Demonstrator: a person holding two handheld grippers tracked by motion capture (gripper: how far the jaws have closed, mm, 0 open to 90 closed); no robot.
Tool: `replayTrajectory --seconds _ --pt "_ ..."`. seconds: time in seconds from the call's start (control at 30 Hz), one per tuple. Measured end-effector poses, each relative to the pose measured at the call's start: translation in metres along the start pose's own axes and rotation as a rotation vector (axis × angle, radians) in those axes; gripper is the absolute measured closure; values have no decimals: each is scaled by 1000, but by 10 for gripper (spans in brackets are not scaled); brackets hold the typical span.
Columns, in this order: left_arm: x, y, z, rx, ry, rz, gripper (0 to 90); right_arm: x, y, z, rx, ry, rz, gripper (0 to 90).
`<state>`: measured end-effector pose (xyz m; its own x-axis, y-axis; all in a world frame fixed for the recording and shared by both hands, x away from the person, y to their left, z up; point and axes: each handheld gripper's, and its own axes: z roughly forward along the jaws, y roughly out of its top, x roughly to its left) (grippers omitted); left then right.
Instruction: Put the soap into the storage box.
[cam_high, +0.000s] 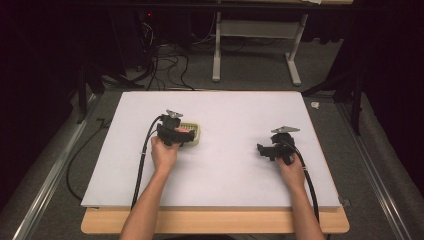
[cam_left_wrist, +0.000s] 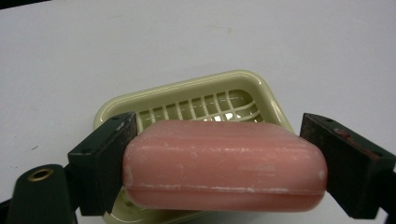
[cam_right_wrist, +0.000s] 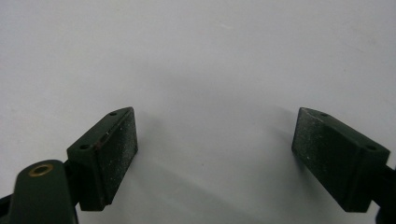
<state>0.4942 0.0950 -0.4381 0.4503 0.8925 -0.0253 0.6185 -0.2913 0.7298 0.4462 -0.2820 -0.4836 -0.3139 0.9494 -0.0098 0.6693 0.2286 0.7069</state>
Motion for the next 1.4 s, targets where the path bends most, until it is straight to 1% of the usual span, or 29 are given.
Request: replayTrajectory --seconds 0.03,0.3,0.43,0.6,0.73,0.8,1.07,1.4 --pt "0 0 0 6 1 6 140 0 0 0 0 0 0 149" --pt "-1 -2 5 29 13 6 139 0 0 0 0 0 0 149" --pt "-2 -2 7 32 30 23 138 0 0 0 0 0 0 149" --pt "-2 -3 8 37 47 23 137 0 0 0 0 0 0 148" --pt "-2 -3 8 43 58 34 134 0 0 0 0 0 0 149" --pt "-2 -3 8 37 66 40 133 0 0 0 0 0 0 149" --pt "-1 -2 4 20 72 45 112 0 0 0 0 0 0 149" --pt "2 -3 -5 -6 59 39 115 0 0 0 0 0 -1 148"
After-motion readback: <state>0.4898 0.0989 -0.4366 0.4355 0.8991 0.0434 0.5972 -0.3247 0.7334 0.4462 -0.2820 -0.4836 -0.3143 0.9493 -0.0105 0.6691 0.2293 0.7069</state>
